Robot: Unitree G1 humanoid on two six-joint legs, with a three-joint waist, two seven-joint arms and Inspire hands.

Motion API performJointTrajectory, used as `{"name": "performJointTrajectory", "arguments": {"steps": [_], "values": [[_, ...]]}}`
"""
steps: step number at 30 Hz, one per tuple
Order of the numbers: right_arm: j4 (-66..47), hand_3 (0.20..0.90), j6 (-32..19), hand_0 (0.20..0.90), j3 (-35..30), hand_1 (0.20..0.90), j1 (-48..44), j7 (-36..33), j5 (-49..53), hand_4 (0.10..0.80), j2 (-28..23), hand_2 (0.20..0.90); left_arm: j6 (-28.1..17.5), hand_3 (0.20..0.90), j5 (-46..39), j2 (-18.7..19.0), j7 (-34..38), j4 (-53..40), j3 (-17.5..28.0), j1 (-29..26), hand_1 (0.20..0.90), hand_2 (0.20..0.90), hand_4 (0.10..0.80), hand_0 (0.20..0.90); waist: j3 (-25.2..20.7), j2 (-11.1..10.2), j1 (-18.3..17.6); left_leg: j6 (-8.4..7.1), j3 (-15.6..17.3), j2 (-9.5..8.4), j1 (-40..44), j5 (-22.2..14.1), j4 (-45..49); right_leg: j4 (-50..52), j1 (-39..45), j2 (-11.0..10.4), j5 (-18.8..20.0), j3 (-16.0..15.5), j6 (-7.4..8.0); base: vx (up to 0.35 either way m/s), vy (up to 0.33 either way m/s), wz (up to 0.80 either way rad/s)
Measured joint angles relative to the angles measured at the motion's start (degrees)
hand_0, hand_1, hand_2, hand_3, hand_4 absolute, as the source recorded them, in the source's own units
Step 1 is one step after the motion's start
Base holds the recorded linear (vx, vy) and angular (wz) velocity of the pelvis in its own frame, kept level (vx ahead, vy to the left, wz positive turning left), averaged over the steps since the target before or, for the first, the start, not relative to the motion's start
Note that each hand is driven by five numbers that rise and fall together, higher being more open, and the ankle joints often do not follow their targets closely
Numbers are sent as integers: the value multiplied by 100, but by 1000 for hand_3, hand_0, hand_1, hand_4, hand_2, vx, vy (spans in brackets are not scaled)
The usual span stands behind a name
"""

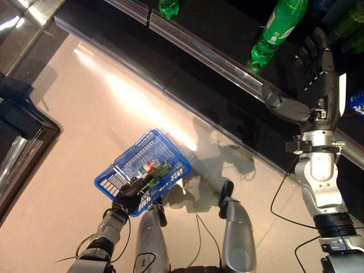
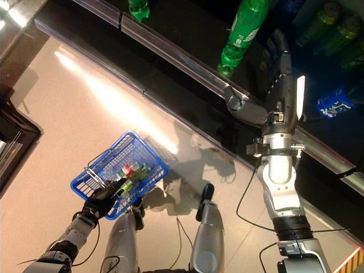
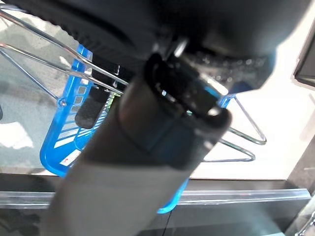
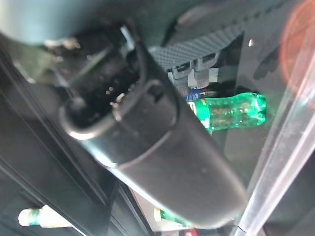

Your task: Pick up the drink and place into the basket.

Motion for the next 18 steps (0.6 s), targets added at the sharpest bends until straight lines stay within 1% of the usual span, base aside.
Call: {"name": "performJointTrajectory", "arguments": {"steps": [5,14,18], "values": [[48,900,-1,900,-1,900,-123,-12,260,800,0,900,45,200,-1,8,-1,12,-22,9,300,300,100,300,15,-5,19,4,31,-16,114,3,-67,-77,118,-4,16,-11,10,0,0,0],[491,900,19,900,-1,900,-657,27,707,800,-49,900,139,200,-1,12,-1,-34,-50,3,300,300,100,300,16,-3,111,6,35,-30,188,21,-147,-152,198,-1,35,-34,29,0,0,0],[874,900,116,900,5,900,-993,270,1259,800,-148,900,158,200,0,16,-1,-76,-52,2,300,300,100,300,17,-1,178,9,23,-46,188,28,-163,-184,240,-12,36,-88,31,0,-1,5]]}}
